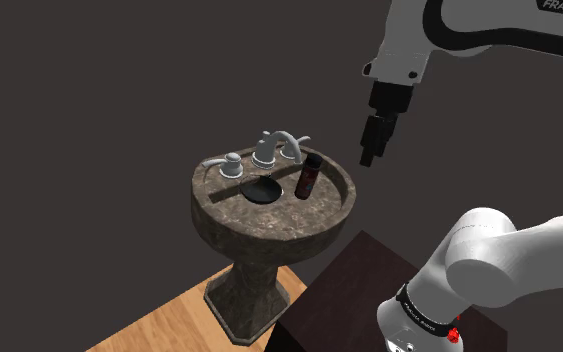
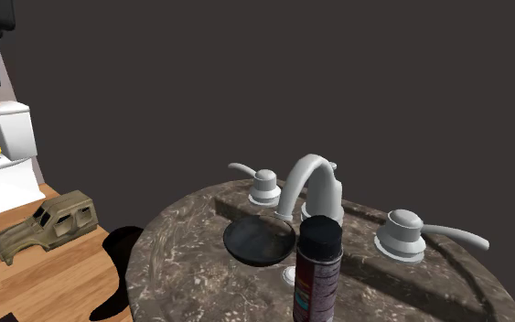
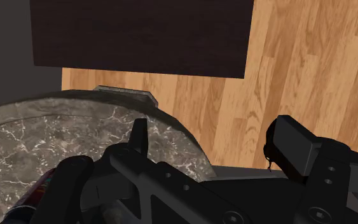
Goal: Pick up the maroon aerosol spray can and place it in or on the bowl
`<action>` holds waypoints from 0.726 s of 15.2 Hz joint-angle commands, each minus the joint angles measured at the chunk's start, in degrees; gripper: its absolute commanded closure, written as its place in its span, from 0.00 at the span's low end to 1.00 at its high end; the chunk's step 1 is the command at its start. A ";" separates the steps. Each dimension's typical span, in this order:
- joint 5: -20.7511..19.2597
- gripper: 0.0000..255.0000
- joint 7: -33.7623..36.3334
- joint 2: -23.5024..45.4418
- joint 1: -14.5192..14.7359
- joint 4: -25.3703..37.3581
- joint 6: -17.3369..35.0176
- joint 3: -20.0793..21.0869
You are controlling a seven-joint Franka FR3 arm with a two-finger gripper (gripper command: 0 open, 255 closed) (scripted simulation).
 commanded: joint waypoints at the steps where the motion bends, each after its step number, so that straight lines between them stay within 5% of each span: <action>1: 0.00 0.00 0.00 0.00 0.00 0.00 0.00 0.00; 11: -7.88 0.00 -13.33 7.73 -2.69 -5.94 18.10 -8.24</action>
